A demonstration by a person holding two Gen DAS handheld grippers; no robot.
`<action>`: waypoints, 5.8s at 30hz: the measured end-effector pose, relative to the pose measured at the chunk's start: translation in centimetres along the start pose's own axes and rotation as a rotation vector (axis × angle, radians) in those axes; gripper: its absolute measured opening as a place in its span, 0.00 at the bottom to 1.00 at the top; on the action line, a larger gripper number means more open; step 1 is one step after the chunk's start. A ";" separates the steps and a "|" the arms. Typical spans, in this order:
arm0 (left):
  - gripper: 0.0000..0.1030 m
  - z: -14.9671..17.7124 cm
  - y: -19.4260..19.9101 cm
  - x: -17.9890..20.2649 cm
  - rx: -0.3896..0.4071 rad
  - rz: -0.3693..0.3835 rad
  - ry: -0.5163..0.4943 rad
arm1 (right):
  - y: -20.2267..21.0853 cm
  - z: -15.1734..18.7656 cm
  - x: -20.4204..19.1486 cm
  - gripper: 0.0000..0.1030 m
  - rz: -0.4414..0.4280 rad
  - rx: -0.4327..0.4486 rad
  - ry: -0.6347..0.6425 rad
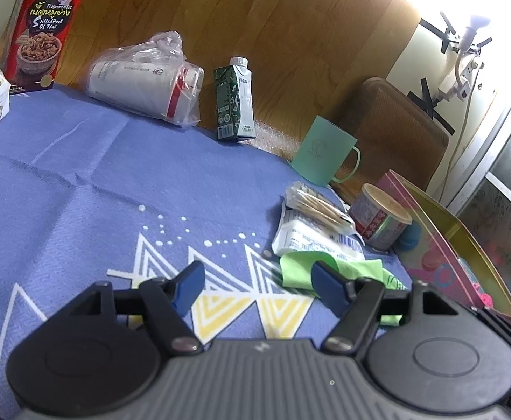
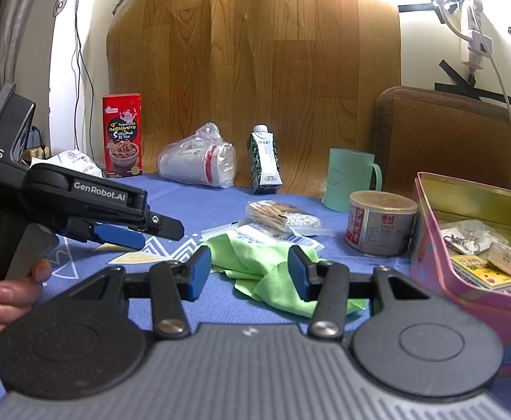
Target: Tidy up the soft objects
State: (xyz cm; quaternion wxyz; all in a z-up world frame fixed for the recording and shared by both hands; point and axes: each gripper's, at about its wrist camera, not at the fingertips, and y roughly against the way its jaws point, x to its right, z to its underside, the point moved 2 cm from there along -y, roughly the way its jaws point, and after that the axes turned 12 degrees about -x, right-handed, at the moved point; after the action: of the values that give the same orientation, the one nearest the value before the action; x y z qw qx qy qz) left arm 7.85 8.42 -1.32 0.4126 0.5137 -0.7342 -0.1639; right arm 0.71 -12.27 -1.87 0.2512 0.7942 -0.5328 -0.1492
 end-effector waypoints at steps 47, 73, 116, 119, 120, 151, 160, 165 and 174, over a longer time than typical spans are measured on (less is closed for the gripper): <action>0.68 0.1 -0.3 0.4 -0.006 -0.021 -0.026 | 0.2 0.0 0.3 0.51 -0.005 0.009 -0.018; 0.66 -0.1 0.3 -0.6 0.011 0.042 0.024 | -1.9 -1.7 -0.3 0.51 -0.005 -0.028 0.056; 0.81 -0.1 1.7 -1.7 0.046 0.113 0.078 | -1.0 -0.5 -2.6 0.80 -0.149 -0.191 0.139; 0.82 0.3 2.4 -1.1 0.034 0.118 0.057 | -0.6 0.0 -2.0 0.81 -0.156 -0.205 0.107; 0.84 0.5 2.6 -0.9 0.027 0.125 0.055 | -0.6 0.2 -1.8 0.81 -0.163 -0.215 0.092; 0.52 0.6 4.5 7.0 0.018 0.178 -0.104 | 1.3 -0.5 -1.2 0.37 -0.112 -0.097 0.014; 0.53 -1.7 3.2 12.9 0.024 0.258 -0.200 | 4.2 -1.8 1.6 0.37 0.035 0.031 0.012; 0.53 -2.2 0.0 17.7 -0.028 0.329 -0.266 | 6.0 -1.4 5.3 0.37 0.140 0.057 -0.031; 0.71 -3.1 -6.3 27.6 -0.057 0.342 -0.412 | 7.7 -0.6 13.8 0.37 0.348 0.067 -0.129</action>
State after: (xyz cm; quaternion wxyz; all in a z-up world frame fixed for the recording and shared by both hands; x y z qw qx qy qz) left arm 10.54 -18.15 8.44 0.2904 0.3264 -0.8738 -0.2135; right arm 0.43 -27.22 3.39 0.2119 0.6869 -0.6817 -0.1364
